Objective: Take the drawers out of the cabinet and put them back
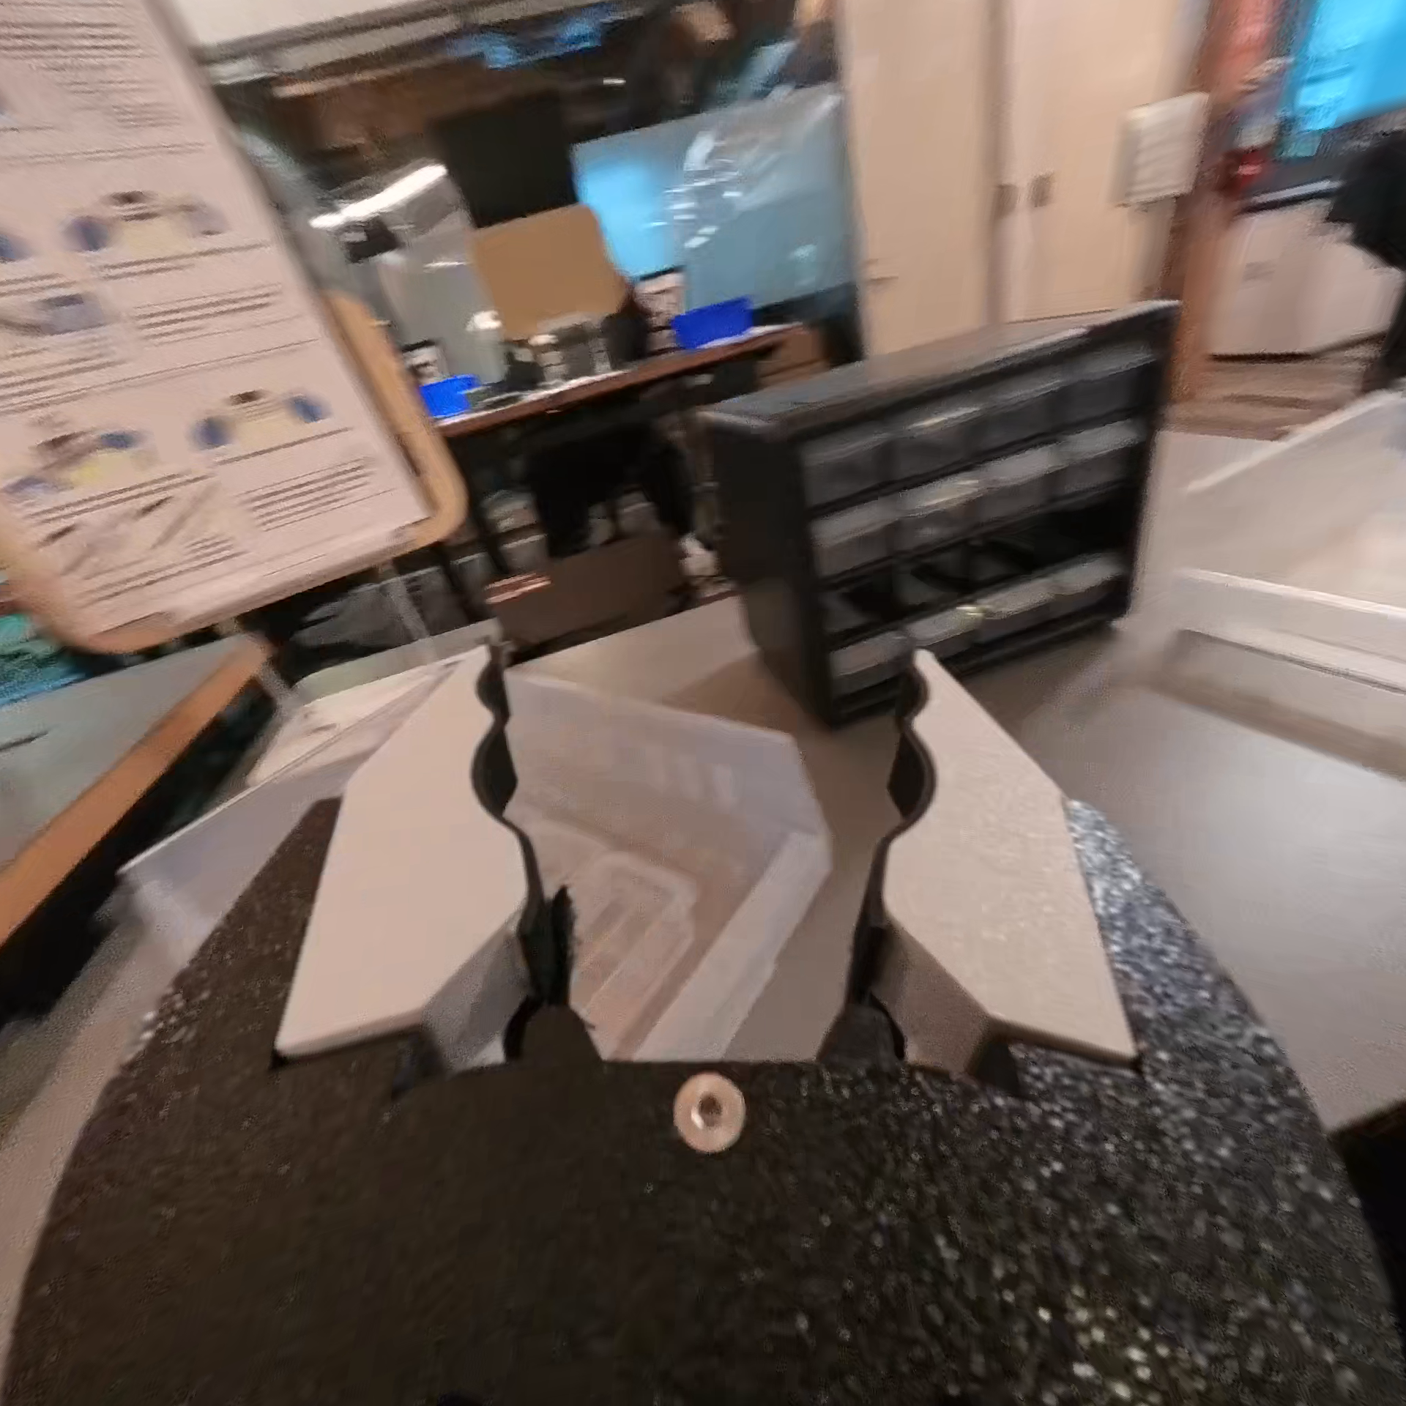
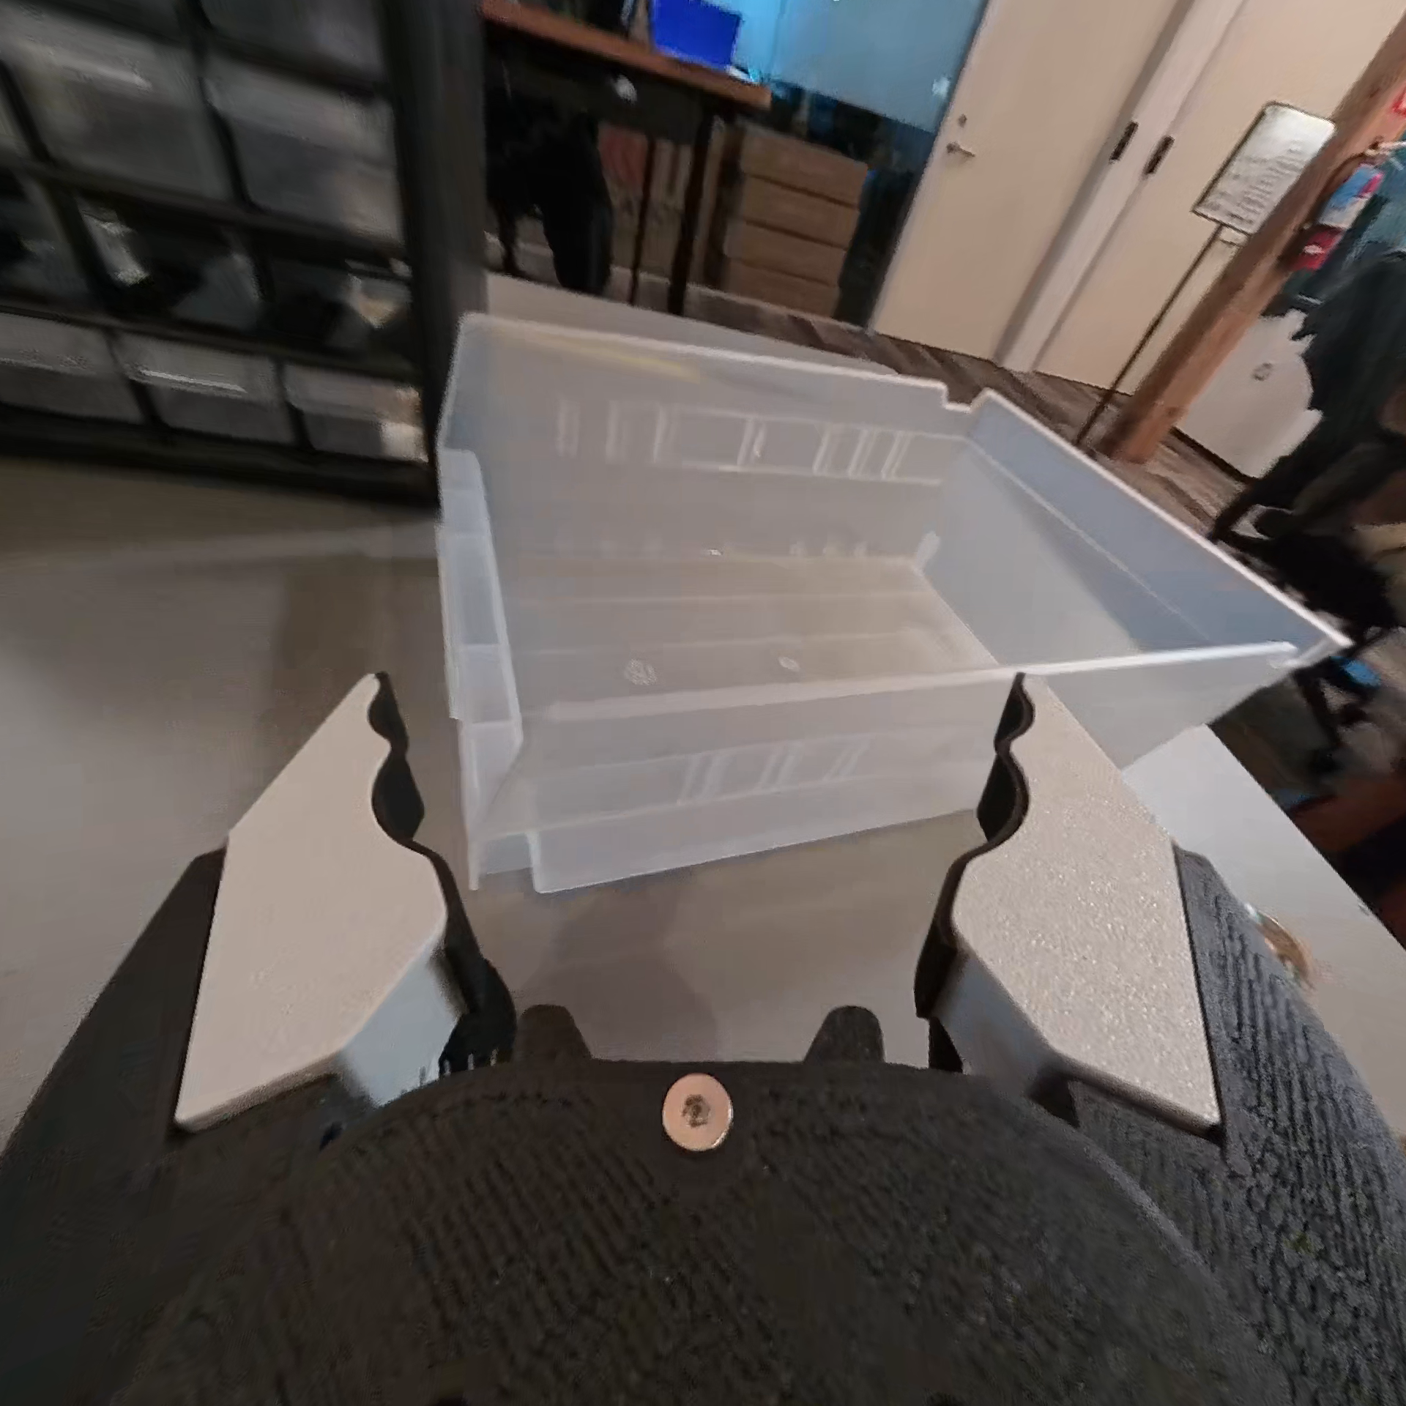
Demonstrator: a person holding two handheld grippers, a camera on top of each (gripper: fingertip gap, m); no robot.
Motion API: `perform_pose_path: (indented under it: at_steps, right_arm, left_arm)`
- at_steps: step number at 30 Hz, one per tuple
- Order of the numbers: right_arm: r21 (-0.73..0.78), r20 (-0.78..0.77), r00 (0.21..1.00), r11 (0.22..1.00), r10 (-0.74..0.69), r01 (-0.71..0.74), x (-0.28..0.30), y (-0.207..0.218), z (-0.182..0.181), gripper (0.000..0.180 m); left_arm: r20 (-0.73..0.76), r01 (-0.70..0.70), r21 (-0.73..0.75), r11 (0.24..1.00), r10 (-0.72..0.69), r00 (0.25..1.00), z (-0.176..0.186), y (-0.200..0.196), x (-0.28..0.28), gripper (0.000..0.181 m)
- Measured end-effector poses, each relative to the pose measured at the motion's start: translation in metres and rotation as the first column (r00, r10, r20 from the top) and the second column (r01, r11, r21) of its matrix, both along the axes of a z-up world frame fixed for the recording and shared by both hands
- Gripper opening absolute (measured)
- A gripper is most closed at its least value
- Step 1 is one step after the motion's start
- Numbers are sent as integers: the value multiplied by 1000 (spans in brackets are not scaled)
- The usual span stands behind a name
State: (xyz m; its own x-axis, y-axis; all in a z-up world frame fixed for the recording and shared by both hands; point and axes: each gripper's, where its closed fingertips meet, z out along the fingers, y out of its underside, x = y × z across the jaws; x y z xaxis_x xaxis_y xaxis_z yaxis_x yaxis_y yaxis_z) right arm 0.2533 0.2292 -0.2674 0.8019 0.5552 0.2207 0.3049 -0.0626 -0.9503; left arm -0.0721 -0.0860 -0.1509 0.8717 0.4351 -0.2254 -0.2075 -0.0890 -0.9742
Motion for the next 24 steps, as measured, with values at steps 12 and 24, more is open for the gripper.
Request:
perform_pose_path:
  at_steps: [12, 24]
  right_arm:
    - [12, -50, 973, 974, -224, 224, 79, 28, 5, 122]
    - [-67, 73, 982, 981, -175, 179, 87, 53, -17, 60]
  left_arm:
    - [251, -196, -205, 959, 245, 936, -96, -76, -63, 113]
    - [260, -316, -196, 929, 359, 896, -110, -95, -90, 73]
